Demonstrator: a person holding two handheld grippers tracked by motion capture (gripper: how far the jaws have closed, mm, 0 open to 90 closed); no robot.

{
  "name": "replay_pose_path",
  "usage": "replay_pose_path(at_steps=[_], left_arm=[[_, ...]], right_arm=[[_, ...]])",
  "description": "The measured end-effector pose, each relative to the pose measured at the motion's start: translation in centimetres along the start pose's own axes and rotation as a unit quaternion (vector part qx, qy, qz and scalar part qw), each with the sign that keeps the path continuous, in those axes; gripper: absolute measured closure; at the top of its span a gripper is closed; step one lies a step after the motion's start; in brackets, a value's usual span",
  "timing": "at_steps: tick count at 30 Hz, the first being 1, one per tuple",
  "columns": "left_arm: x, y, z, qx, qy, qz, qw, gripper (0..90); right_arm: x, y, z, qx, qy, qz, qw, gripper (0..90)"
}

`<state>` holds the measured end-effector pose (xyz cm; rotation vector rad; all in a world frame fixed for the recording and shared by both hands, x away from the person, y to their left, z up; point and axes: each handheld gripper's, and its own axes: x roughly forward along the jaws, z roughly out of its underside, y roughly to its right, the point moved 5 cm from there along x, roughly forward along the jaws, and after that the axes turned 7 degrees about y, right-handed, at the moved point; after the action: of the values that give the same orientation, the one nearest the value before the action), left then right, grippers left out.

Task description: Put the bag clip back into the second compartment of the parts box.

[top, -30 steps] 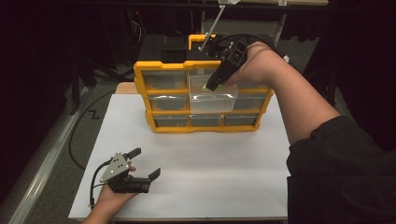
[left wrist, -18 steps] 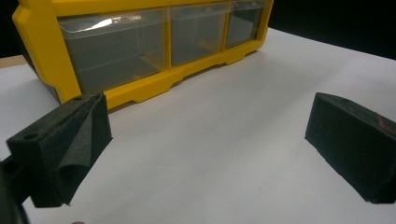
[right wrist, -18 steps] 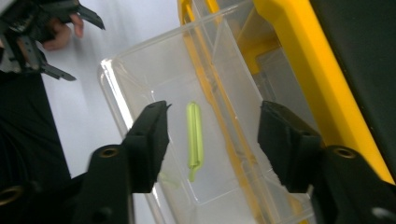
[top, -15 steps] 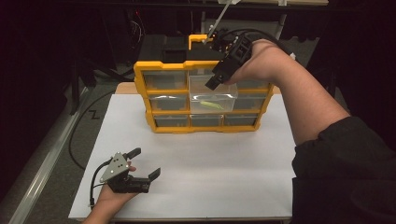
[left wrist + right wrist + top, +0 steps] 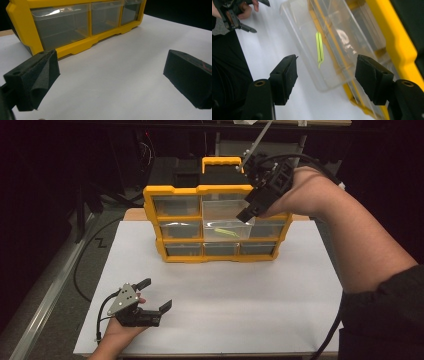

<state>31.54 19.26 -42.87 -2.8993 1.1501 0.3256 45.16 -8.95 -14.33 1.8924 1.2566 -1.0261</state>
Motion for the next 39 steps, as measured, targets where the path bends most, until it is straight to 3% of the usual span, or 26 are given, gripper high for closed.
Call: replay_pose_path(at_steps=[12,22,29,39], left_arm=[[0.0,-0.1,0.0,-0.001,-0.002,-0.005,1.0000,1.6],[0.0,-0.2,0.1,-0.003,-0.004,-0.008,1.0000,1.4],[0.0,-0.2,0.0,-0.004,-0.001,-0.009,0.9999,1.3],[0.0,-0.3,0.1,-0.004,-0.004,-0.013,0.9999,1.1]], right_arm=[[-1.1,-0.8,5.0,0.021,-0.006,0.012,0.9997,27.8],[0.5,-1.4,10.5,0.051,-0.013,0.016,0.9985,15.3],[3.8,-2.0,13.9,0.068,-0.034,0.019,0.9969,0.0],[11.1,-3.2,18.4,0.080,-0.065,0.006,0.9946,0.0]])
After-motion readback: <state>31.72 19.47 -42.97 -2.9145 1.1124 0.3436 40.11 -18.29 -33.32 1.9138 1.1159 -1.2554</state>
